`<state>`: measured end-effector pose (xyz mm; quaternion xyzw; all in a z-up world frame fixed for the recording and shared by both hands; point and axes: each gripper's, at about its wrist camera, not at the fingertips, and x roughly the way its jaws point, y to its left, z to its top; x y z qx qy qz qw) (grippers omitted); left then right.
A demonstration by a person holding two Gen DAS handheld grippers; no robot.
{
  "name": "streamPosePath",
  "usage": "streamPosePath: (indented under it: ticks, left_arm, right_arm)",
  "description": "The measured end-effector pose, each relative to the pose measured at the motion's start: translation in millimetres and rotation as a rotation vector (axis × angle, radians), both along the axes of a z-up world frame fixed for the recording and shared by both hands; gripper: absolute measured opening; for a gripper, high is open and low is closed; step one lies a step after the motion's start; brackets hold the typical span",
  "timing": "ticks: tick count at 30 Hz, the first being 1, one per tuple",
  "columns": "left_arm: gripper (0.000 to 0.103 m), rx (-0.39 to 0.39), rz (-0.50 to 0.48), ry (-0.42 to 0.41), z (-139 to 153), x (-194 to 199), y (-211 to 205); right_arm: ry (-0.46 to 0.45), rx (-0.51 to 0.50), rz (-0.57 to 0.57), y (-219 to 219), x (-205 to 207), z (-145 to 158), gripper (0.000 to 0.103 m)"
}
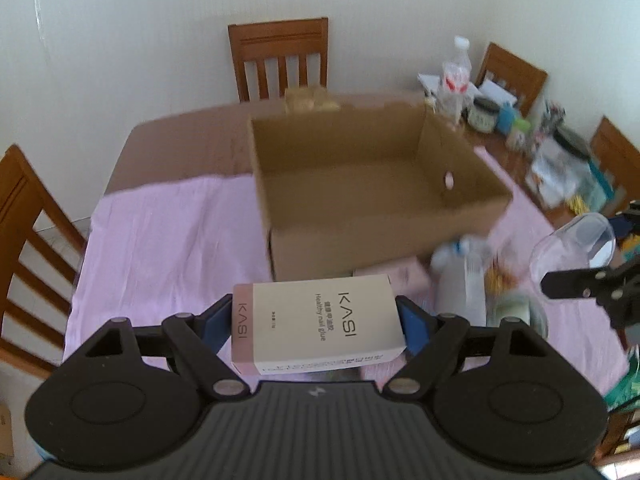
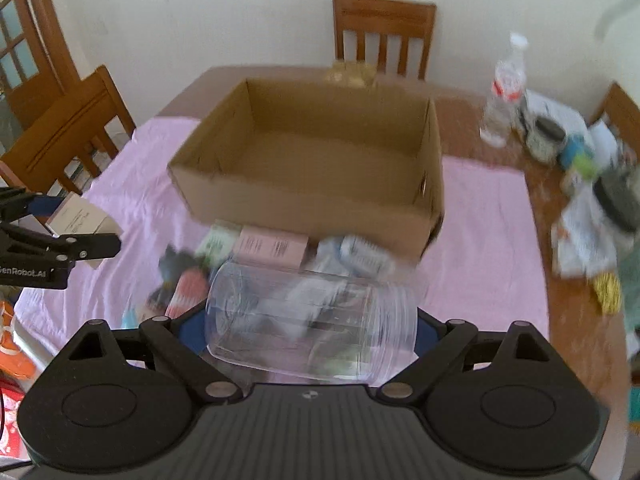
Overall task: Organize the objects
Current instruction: 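Carry both items into the cardboard box and open both tools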
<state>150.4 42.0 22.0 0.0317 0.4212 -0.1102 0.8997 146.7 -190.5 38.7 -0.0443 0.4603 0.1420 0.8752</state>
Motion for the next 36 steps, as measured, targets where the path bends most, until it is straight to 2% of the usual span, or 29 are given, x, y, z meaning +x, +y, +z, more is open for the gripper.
streamPosePath:
  ticks: [3,6,10,15,16,18,20,25,36]
  left_arm:
    - [0.083,-0.012,0.021,-0.025,7,29,-11]
    - [0.083,-0.057,0.035,-0.059,9,60,-20]
    - [0.083,-0.04,0.073,-0.047,5,96,-31]
    - [0.083,-0.006,0.112,-0.041,1,119,-37]
    - [0.085,-0.008,0.123,-0.044,0,123,-37]
    - [0.096,-0.022,0.149,-0.029,-2,131,-35]
    - [0.098,-0.04,0.176,-0.026,-2,133,-33]
    - [0.1,-0.036,0.214,-0.037,1,130,-29]
    - [0.101,-0.02,0.185,-0.052,2,102,-27]
  right_arm:
    - [-0.037,0.012,0.034,-3,27,13,0.097]
    - [-0.075,0.008,0.068,-3,53,20,0.097]
    - [-0.081,0.004,0.104,-1,86,21,0.097]
    - [-0.081,-0.019,0.141,2,117,14,0.097]
    - [-0.079,-0.019,0.145,2,122,13,0.097]
    - [-0.066,-0.016,0.164,4,134,9,0.097]
    - [-0.058,-0.02,0.174,8,141,5,0.103]
    - [-0.078,-0.028,0.197,6,144,3,0.103]
    - [-0.107,-0.012,0.18,-6,123,5,0.103]
